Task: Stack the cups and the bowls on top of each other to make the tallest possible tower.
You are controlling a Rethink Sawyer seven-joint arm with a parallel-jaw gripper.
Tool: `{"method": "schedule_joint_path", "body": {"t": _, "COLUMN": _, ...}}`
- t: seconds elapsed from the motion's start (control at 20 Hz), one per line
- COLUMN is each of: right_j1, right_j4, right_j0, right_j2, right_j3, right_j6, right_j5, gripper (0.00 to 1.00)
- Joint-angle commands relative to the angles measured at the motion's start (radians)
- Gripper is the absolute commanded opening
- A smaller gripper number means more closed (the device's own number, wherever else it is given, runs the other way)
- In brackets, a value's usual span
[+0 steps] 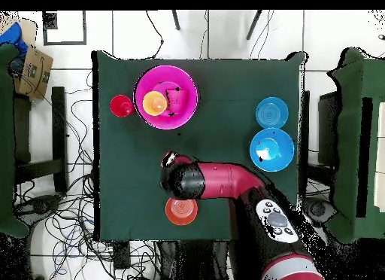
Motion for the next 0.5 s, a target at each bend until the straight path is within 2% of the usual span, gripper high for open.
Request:
{"method": "schedule_joint_path", "body": {"t": 0.05, "right_j1": 0.023, "right_j4": -0.048, "right_j0": 0.027, "right_j2": -0.040, "right_j3": 0.129, "right_j6": 0.096, "right_j5": -0.096, "gripper": 1.00}}
{"method": "schedule_joint_path", "body": {"t": 0.5, "right_j1": 0.101, "right_j4": -0.070, "right_j0": 0.002, "right_j2": -0.056, "right_j3": 0.166, "right_j6": 0.076, "right_j5": -0.202, "gripper": 1.00}}
